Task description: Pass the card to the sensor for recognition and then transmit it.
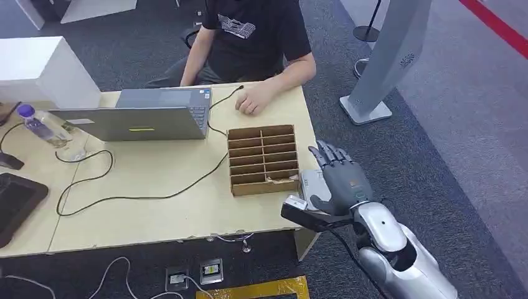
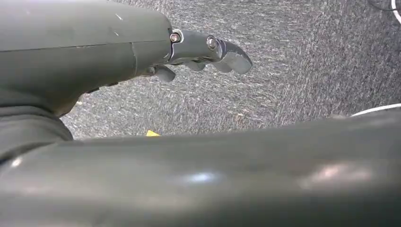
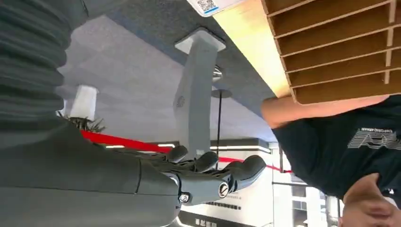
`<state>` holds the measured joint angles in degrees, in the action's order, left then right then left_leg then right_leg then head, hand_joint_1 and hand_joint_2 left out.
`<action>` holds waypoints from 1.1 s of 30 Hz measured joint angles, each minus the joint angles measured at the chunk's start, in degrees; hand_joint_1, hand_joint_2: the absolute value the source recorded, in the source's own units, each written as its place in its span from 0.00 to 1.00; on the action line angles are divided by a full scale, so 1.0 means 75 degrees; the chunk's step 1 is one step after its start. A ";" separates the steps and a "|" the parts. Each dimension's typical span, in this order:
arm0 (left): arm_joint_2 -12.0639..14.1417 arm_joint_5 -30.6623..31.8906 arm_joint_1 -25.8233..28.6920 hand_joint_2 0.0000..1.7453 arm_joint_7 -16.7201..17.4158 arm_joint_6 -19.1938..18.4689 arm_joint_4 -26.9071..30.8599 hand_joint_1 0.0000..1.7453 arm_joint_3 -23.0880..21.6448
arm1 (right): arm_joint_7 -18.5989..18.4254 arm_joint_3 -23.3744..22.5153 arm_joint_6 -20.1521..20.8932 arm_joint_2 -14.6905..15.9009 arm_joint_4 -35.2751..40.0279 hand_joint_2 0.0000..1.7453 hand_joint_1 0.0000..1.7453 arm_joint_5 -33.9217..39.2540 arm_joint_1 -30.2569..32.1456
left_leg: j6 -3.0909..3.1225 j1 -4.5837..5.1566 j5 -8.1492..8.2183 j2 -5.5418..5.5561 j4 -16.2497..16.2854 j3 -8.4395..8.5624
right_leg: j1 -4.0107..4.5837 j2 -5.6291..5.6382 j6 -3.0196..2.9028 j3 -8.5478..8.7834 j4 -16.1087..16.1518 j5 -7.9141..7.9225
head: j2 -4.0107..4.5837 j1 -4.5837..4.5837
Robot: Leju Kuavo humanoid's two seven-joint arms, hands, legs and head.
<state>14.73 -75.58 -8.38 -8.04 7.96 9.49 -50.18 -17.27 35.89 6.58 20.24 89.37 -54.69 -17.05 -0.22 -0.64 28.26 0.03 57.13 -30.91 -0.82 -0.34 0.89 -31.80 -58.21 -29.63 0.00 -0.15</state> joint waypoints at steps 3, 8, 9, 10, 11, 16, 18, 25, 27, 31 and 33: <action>0.0000 0.0018 0.0000 0.00 -0.0009 -0.0003 0.0000 0.00 0.0000 | -0.0009 0.0003 0.0012 -0.0041 0.0084 1.00 0.00 0.0015 -0.0015 | 0.0000 0.0000 0.0000 0.0000 0.0000 0.0000 | 0.0000 -0.0001 0.0000 0.0001 0.0000 0.0000 | 0.0000 -0.0003; -0.0003 0.0073 -0.0002 0.00 -0.0079 -0.0012 0.0000 0.00 0.0000 | -0.0067 0.0032 -0.0015 -0.0102 0.0216 1.00 0.00 -0.0225 -0.0093 | 0.0000 0.0000 0.0000 0.0000 0.0000 0.0001 | 0.0000 0.0000 0.0000 0.0001 -0.0001 0.0000 | 0.0000 -0.0003; -0.0003 0.0076 -0.0002 0.00 -0.0093 -0.0012 0.0000 0.00 0.0000 | -0.0070 0.0050 -0.0038 -0.0114 0.0233 1.00 0.00 -0.0344 -0.0107 | 0.0000 0.0000 -0.0001 0.0000 0.0000 0.0001 | 0.0000 0.0000 0.0000 0.0001 -0.0001 0.0000 | 0.0000 0.0000; -0.0003 0.0082 -0.0002 0.00 -0.0108 -0.0012 0.0000 0.00 0.0000 | -0.0053 0.0067 -0.0094 -0.0128 0.0236 1.00 0.00 -0.0467 -0.0117 | 0.0000 0.0000 -0.0001 0.0000 0.0000 0.0001 | 0.0000 0.0000 0.0000 0.0001 -0.0001 0.0000 | 0.0000 -0.0003; -0.0003 0.0090 -0.0002 0.00 -0.0125 -0.0012 0.0000 0.00 0.0000 | 0.0026 0.0087 -0.0235 -0.0146 0.0233 1.00 0.00 -0.0629 -0.0116 | 0.0000 0.0000 0.0000 0.0000 0.0000 0.0000 | 0.0000 0.0000 0.0000 0.0000 -0.0001 0.0000 | 0.0000 -0.0003; -0.0009 0.0105 -0.0006 0.00 -0.0134 -0.0012 0.0000 0.00 0.0000 | 0.0423 0.0187 -0.1160 -0.0306 -0.0041 1.00 0.00 -0.1108 -0.0114 | 0.0000 0.0000 0.0000 0.0000 -0.0001 -0.0001 | 0.0000 0.0000 -0.0001 0.0000 -0.0001 -0.0001 | 0.0000 -0.0003; -0.0009 0.0105 -0.0005 0.00 -0.0143 -0.0009 0.0000 0.00 0.0000 | 0.0510 0.0236 -0.1341 -0.0379 -0.0213 1.00 0.00 -0.1207 -0.0114 | 0.0000 0.0000 0.0000 0.0000 -0.0001 -0.0003 | 0.0000 -0.0001 -0.0001 0.0000 -0.0001 -0.0001 | 0.0000 -0.0003; -0.0009 0.0102 -0.0005 0.00 -0.0146 0.0000 0.0000 0.00 0.0000 | 0.0662 0.0396 -0.1673 -0.0726 -0.0948 1.00 0.00 -0.1346 -0.0154 | 0.0000 -0.0001 0.0000 0.0001 -0.0002 -0.0003 | 0.0001 -0.0002 -0.0001 0.0000 -0.0002 -0.0001 | 0.0000 0.0000; -0.0009 0.0087 -0.0005 0.00 -0.0146 0.0009 0.0000 0.00 0.0000 | 0.0735 0.0437 -0.1743 -0.0816 -0.1152 1.00 0.00 -0.1367 -0.0187 | 0.0000 -0.0001 0.0000 0.0001 -0.0002 -0.0003 | 0.0001 -0.0001 -0.0001 0.0000 -0.0002 -0.0001 | 0.0000 0.0000; -0.0009 0.0067 -0.0006 0.00 -0.0149 0.0053 0.0000 0.00 0.0000 | 0.0892 0.0504 -0.1943 -0.1008 -0.1568 1.00 0.00 -0.1396 -0.0226 | 0.0000 -0.0001 0.0000 0.0001 -0.0002 -0.0003 | 0.0001 -0.0004 -0.0002 -0.0001 -0.0003 -0.0001 | 0.0000 -0.0003; -0.0009 0.0064 -0.0005 0.00 -0.0149 0.0061 0.0000 0.00 0.0000 | 0.0930 0.0551 -0.2017 -0.1078 -0.1743 1.00 0.00 -0.1416 -0.0230 | 0.0000 -0.0001 0.0000 0.0002 -0.0002 -0.0004 | 0.0001 -0.0004 -0.0002 -0.0001 -0.0002 -0.0002 | 0.0000 0.0000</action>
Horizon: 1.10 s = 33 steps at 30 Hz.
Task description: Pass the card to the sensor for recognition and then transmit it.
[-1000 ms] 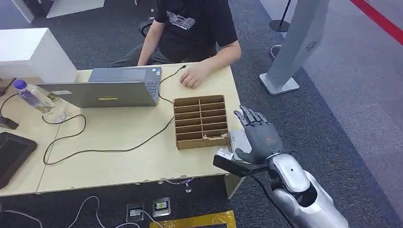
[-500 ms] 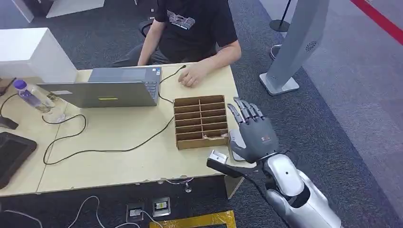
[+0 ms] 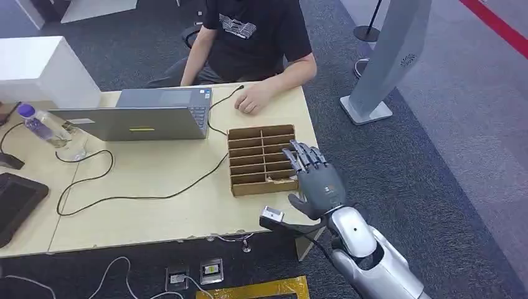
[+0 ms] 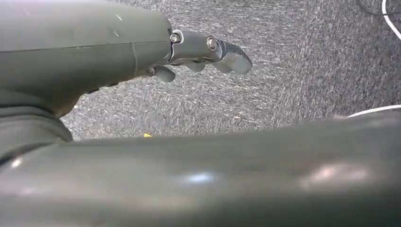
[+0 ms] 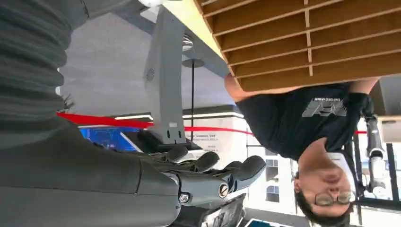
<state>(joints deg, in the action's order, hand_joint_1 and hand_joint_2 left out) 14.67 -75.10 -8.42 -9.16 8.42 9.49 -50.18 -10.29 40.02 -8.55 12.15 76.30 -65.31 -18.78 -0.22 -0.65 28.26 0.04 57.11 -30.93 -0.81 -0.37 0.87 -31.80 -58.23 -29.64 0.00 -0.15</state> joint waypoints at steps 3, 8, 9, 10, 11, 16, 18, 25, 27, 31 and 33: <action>0.0000 -0.0018 -0.0001 0.00 0.0000 0.0006 0.0000 0.00 0.0000 | 0.0082 0.0035 -0.0108 -0.0119 -0.0259 1.00 0.00 -0.0006 -0.0011 | 0.0000 0.0000 0.0000 -0.0001 0.0000 0.0000 | 0.0000 0.0003 0.0000 0.0000 0.0000 0.0000 | 0.0000 -0.0003; 0.0000 -0.0067 -0.0001 0.00 0.0000 0.0050 0.0000 0.00 0.0000 | 0.0769 0.0148 -0.0536 -0.0279 -0.0981 1.00 0.00 0.0137 -0.0257 | 0.0000 0.0000 0.0000 -0.0001 0.0000 0.0001 | 0.0000 0.0002 0.0000 0.0000 0.0000 0.0000 | 0.0000 -0.0003; 0.0000 -0.0070 -0.0001 0.00 0.0000 0.0061 0.0000 0.00 0.0000 | 0.0875 0.0166 -0.0636 -0.0312 -0.1154 1.00 0.00 0.0131 -0.0348 | 0.0000 0.0000 -0.0001 -0.0001 0.0000 0.0002 | 0.0000 0.0002 0.0000 0.0001 0.0000 0.0000 | 0.0000 -0.0003; 0.0000 -0.0073 -0.0001 0.00 0.0000 0.0073 0.0000 0.00 0.0000 | 0.0947 0.0184 -0.0711 -0.0344 -0.1315 1.00 0.00 0.0093 -0.0426 | -0.0001 0.0000 -0.0002 0.0000 0.0000 0.0003 | 0.0000 0.0002 0.0000 0.0001 0.0000 0.0001 | 0.0000 -0.0003; -0.0003 -0.0076 -0.0001 0.00 0.0000 0.0082 0.0000 0.00 0.0000 | 0.1008 0.0195 -0.0770 -0.0382 -0.1463 1.00 0.00 0.0043 -0.0470 | -0.0001 0.0000 -0.0002 0.0000 0.0000 0.0003 | 0.0000 0.0001 0.0000 0.0002 0.0000 0.0001 | 0.0000 -0.0003; 0.0000 -0.0076 -0.0002 0.00 -0.0009 0.0079 0.0000 0.00 0.0000 | 0.1096 0.0262 -0.0906 -0.0600 -0.1987 1.00 0.00 -0.0114 -0.0607 | -0.0002 0.0000 -0.0002 -0.0001 0.0000 0.0002 | 0.0000 0.0004 0.0000 -0.0001 -0.0002 0.0001 | 0.0000 0.0000; -0.0003 -0.0076 -0.0001 0.00 -0.0023 0.0079 0.0000 0.00 0.0000 | 0.1122 0.0286 -0.0982 -0.0679 -0.2209 1.00 0.00 -0.0186 -0.0701 | -0.0002 0.0000 -0.0002 -0.0001 0.0000 0.0001 | 0.0001 0.0004 0.0000 -0.0001 -0.0002 0.0000 | 0.0000 -0.0003; 0.0000 -0.0079 -0.0002 0.00 -0.0029 0.0067 0.0000 0.00 0.0000 | 0.1224 0.0341 -0.1437 -0.0991 -0.3005 1.00 0.00 -0.0341 -0.0896 | -0.0002 0.0000 -0.0002 -0.0001 0.0000 0.0002 | 0.0001 0.0002 0.0000 -0.0001 -0.0002 0.0000 | 0.0000 -0.0003; 0.0000 -0.0076 0.0001 0.00 -0.0029 0.0067 0.0000 0.00 0.0000 | 0.1227 0.0344 -0.1501 -0.1034 -0.3165 1.00 0.00 -0.0344 -0.0900 | -0.0002 0.0000 -0.0002 0.0000 0.0000 0.0001 | 0.0001 0.0000 0.0000 -0.0001 -0.0002 0.0000 | 0.0000 -0.0003; 0.0000 -0.0076 -0.0001 0.00 -0.0029 0.0067 0.0000 0.00 -0.0003 | 0.1209 0.0344 -0.1629 -0.1104 -0.3450 1.00 0.00 -0.0364 -0.0933 | -0.0002 0.0000 -0.0002 -0.0001 0.0000 0.0001 | 0.0000 0.0004 0.0000 -0.0001 -0.0002 0.0000 | 0.0000 0.0000; 0.0000 -0.0076 0.0001 0.00 -0.0029 0.0067 0.0000 0.00 -0.0003 | 0.1169 0.0347 -0.1696 -0.1116 -0.3586 1.00 0.00 -0.0402 -0.0947 | -0.0002 0.0000 -0.0002 0.0000 0.0001 0.0001 | 0.0000 0.0002 0.0000 -0.0001 -0.0002 0.0000 | 0.0000 -0.0003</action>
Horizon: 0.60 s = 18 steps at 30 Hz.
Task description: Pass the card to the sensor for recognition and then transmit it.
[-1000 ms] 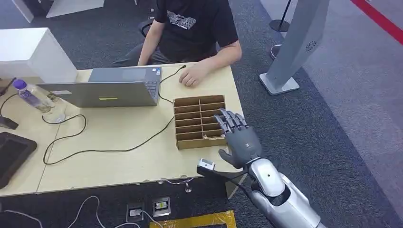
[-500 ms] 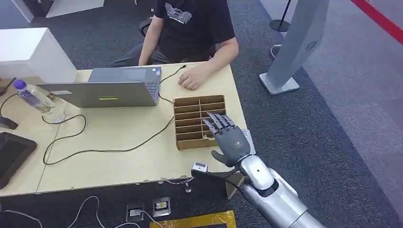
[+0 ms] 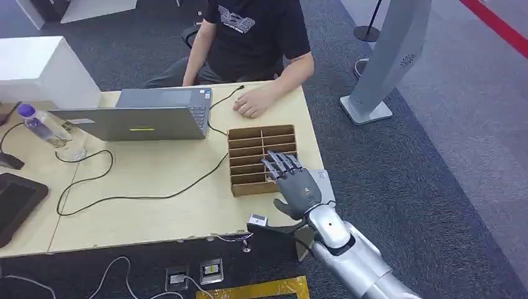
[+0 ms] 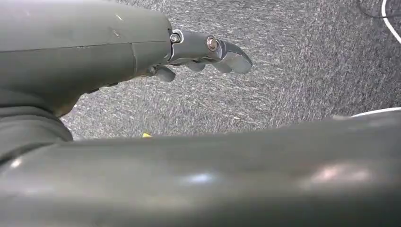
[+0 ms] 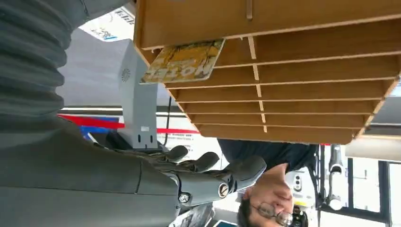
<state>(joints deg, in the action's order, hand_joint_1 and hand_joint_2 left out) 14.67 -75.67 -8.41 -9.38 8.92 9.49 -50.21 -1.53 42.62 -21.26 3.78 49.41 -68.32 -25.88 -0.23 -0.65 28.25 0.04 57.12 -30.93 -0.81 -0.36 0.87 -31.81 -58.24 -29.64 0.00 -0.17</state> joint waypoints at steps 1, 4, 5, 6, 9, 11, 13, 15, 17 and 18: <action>0.0000 0.0000 0.0001 0.00 0.0000 0.0000 0.0000 0.00 -0.0003 | -0.0009 0.0000 -0.0021 -0.0006 -0.0048 1.00 0.00 -0.0030 -0.0009 | 0.0000 0.0000 0.0000 0.0000 0.0000 0.0000 | 0.0000 0.0000 0.0000 0.0000 0.0000 0.0000 | 0.0000 0.0000; 0.0003 0.0009 -0.0001 0.00 -0.0003 0.0000 0.0000 0.00 -0.0006 | -0.0079 0.0000 -0.0119 -0.0038 -0.0222 1.00 0.00 -0.0204 -0.0032 | 0.0000 0.0000 0.0000 0.0000 0.0000 0.0000 | 0.0000 0.0002 0.0000 0.0000 0.0000 0.0000 | 0.0000 0.0003; 0.0000 0.0012 -0.0001 0.00 -0.0009 0.0000 0.0000 0.00 -0.0006 | -0.0097 0.0000 -0.0146 -0.0041 -0.0252 1.00 0.00 -0.0248 -0.0042 | 0.0000 0.0000 0.0000 0.0000 0.0000 0.0000 | 0.0000 0.0002 0.0000 0.0000 0.0000 0.0000 | 0.0000 0.0000; 0.0000 0.0012 0.0000 0.00 -0.0018 0.0000 0.0000 0.00 -0.0006 | -0.0117 0.0000 -0.0181 -0.0044 -0.0290 1.00 0.00 -0.0286 -0.0053 | 0.0000 0.0000 0.0000 0.0000 0.0000 0.0000 | 0.0000 0.0001 0.0000 0.0000 0.0000 0.0000 | 0.0000 0.0000; 0.0000 0.0012 0.0000 0.00 -0.0029 0.0000 0.0000 0.00 -0.0012 | -0.0146 0.0000 -0.0237 -0.0052 -0.0383 1.00 0.00 -0.0376 -0.0095 | 0.0000 0.0000 0.0000 0.0000 0.0000 0.0000 | 0.0000 0.0001 0.0000 0.0000 0.0000 0.0000 | 0.0000 0.0000; 0.0000 0.0012 0.0000 0.00 -0.0029 0.0000 0.0000 0.00 -0.0015 | -0.0164 0.0000 -0.0312 -0.0079 -0.0461 1.00 0.00 -0.0397 -0.0111 | 0.0000 0.0000 0.0000 0.0000 0.0000 0.0001 | 0.0000 0.0002 0.0000 0.0000 0.0000 0.0000 | 0.0000 0.0000; 0.0003 0.0012 0.0000 0.00 -0.0029 0.0000 0.0000 0.00 -0.0015 | -0.0181 0.0000 -0.0356 -0.0099 -0.0514 1.00 0.00 -0.0406 -0.0121 | 0.0000 0.0000 0.0000 0.0000 0.0000 0.0001 | 0.0000 0.0001 0.0000 0.0000 0.0000 0.0000 | 0.0000 0.0000; 0.0003 0.0012 0.0001 0.00 -0.0029 0.0000 0.0000 0.00 -0.0017 | -0.0184 0.0000 -0.0382 -0.0105 -0.0572 1.00 0.00 -0.0406 -0.0143 | 0.0000 0.0000 0.0000 0.0000 0.0000 0.0001 | 0.0000 0.0001 0.0000 0.0000 0.0000 0.0000 | 0.0000 0.0000; 0.0003 0.0014 0.0000 0.00 -0.0029 0.0000 0.0000 0.00 -0.0017 | -0.0184 0.0000 -0.0382 -0.0105 -0.0625 1.00 0.00 -0.0400 -0.0161 | 0.0000 0.0000 0.0000 0.0000 0.0000 0.0001 | 0.0000 0.0001 0.0000 0.0000 0.0000 0.0000 | 0.0000 0.0000; 0.0003 0.0015 0.0000 0.00 -0.0029 0.0000 0.0000 0.00 -0.0017 | -0.0184 0.0000 -0.0382 -0.0105 -0.0645 1.00 0.00 -0.0397 -0.0161 | 0.0000 0.0000 0.0000 0.0000 0.0000 0.0001 | 0.0000 0.0002 0.0000 0.0000 0.0000 0.0000 | 0.0000 0.0000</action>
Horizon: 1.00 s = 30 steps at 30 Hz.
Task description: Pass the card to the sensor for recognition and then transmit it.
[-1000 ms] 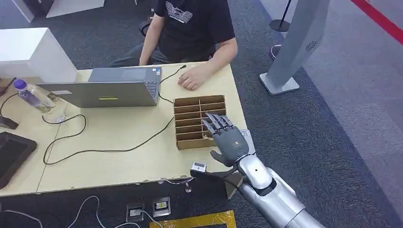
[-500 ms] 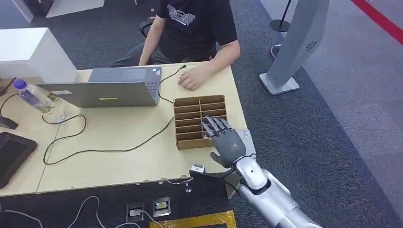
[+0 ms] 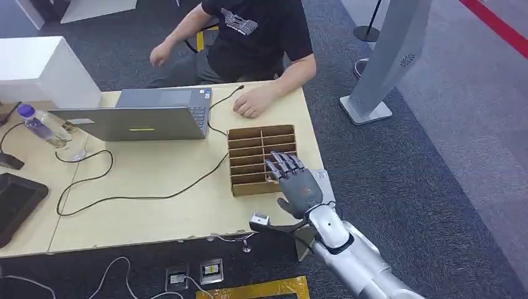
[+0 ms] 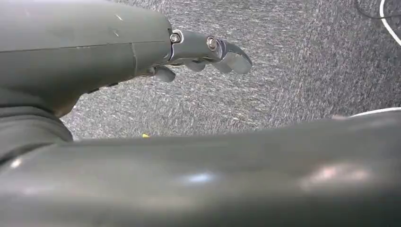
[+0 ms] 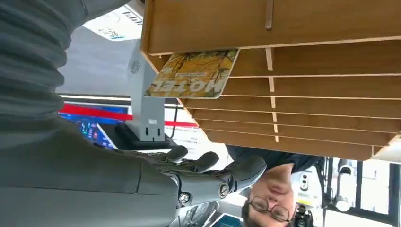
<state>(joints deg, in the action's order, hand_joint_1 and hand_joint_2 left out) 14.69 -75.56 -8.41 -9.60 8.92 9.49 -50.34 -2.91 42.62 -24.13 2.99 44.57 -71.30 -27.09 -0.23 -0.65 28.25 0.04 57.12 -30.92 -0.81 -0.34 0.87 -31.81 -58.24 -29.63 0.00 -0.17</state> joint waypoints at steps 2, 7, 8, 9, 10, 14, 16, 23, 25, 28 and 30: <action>0.0000 0.0000 0.0000 0.00 0.0000 0.0003 0.0000 0.00 0.0000 | -0.0003 0.0000 0.0009 -0.0003 -0.0041 1.00 0.00 0.0003 0.0000 | 0.0000 0.0000 0.0000 0.0000 0.0000 0.0000 | 0.0000 0.0000 0.0000 0.0000 0.0000 0.0000 | 0.0000 0.0000; 0.0000 -0.0003 0.0000 0.00 0.0000 0.0012 0.0000 0.00 -0.0003 | -0.0029 0.0000 0.0137 -0.0006 -0.0143 1.00 0.00 0.0061 -0.0019 | 0.0000 0.0000 0.0000 0.0000 0.0000 0.0000 | 0.0000 0.0000 0.0000 0.0000 0.0000 0.0000 | 0.0000 0.0000; 0.0000 0.0000 0.0000 0.00 0.0000 0.0012 0.0000 0.00 -0.0003 | -0.0050 0.0000 0.0190 -0.0009 -0.0160 1.00 0.00 0.0076 -0.0025 | 0.0000 0.0000 0.0000 0.0000 0.0000 0.0000 | 0.0000 0.0000 0.0000 0.0000 0.0000 0.0000 | 0.0000 0.0000; 0.0000 -0.0003 0.0000 0.00 0.0000 0.0009 0.0000 0.00 -0.0003 | -0.0073 0.0000 0.0257 -0.0015 -0.0181 1.00 0.00 0.0093 -0.0034 | 0.0000 0.0000 0.0000 0.0000 0.0000 0.0000 | 0.0000 0.0000 0.0000 0.0000 0.0000 0.0000 | 0.0000 0.0000; 0.0000 -0.0003 0.0000 0.00 0.0000 0.0009 0.0000 0.00 -0.0003 | -0.0090 0.0000 0.0315 -0.0026 -0.0201 1.00 0.00 0.0123 -0.0047 | 0.0000 0.0000 0.0000 0.0000 0.0000 0.0000 | 0.0000 0.0000 0.0000 0.0000 0.0000 0.0000 | 0.0000 0.0000; 0.0000 0.0000 0.0001 0.00 0.0000 0.0000 0.0000 0.00 -0.0003 | -0.0213 0.0000 0.0510 -0.0047 -0.0230 1.00 0.00 0.0274 -0.0093 | -0.0001 0.0000 -0.0001 0.0000 0.0000 0.0001 | 0.0000 0.0000 0.0000 0.0001 -0.0001 0.0001 | 0.0000 0.0000; 0.0003 0.0000 0.0001 0.00 0.0000 -0.0003 0.0000 0.00 -0.0003 | -0.0233 0.0000 0.0559 -0.0047 -0.0230 1.00 0.00 0.0326 -0.0103 | -0.0001 0.0000 -0.0001 0.0000 0.0000 0.0001 | 0.0000 0.0000 0.0000 0.0001 -0.0001 0.0001 | 0.0000 0.0003; 0.0006 0.0000 0.0000 0.00 0.0000 -0.0058 0.0000 0.00 -0.0006 | -0.0286 0.0000 0.0653 -0.0047 -0.0201 1.00 0.00 0.0402 -0.0118 | -0.0001 0.0000 -0.0001 0.0000 0.0000 0.0001 | 0.0000 0.0000 -0.0001 0.0000 -0.0001 0.0001 | 0.0000 0.0000; 0.0006 0.0006 0.0001 0.00 0.0000 -0.0070 0.0000 0.00 -0.0009 | -0.0297 0.0000 0.0653 -0.0044 -0.0175 1.00 0.00 0.0405 -0.0118 | -0.0001 0.0000 -0.0001 0.0000 0.0000 0.0001 | 0.0000 0.0000 -0.0001 0.0000 -0.0001 0.0001 | 0.0000 0.0000; 0.0006 0.0015 0.0000 0.00 0.0000 -0.0070 0.0000 0.00 -0.0015 | -0.0300 0.0000 0.0653 -0.0044 -0.0149 1.00 0.00 0.0414 -0.0120 | -0.0001 0.0000 -0.0001 0.0000 0.0000 0.0002 | 0.0000 0.0000 -0.0001 0.0000 -0.0001 0.0001 | 0.0000 0.0000; 0.0006 0.0015 0.0001 0.00 0.0000 -0.0070 0.0000 0.00 -0.0020 | -0.0300 0.0000 0.0650 -0.0044 -0.0146 1.00 0.00 0.0414 -0.0120 | -0.0001 0.0000 -0.0001 0.0000 0.0000 0.0002 | 0.0000 0.0000 -0.0001 0.0000 -0.0001 0.0001 | 0.0000 0.0000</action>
<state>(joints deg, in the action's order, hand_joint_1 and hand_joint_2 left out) 14.73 -75.45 -8.40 -9.60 8.39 9.49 -50.49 -5.16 42.62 -19.26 2.67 43.47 -68.19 -27.99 -0.24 -0.65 28.24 0.04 57.12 -30.91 -0.81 -0.34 0.87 -31.81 -58.25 -29.63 0.00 -0.17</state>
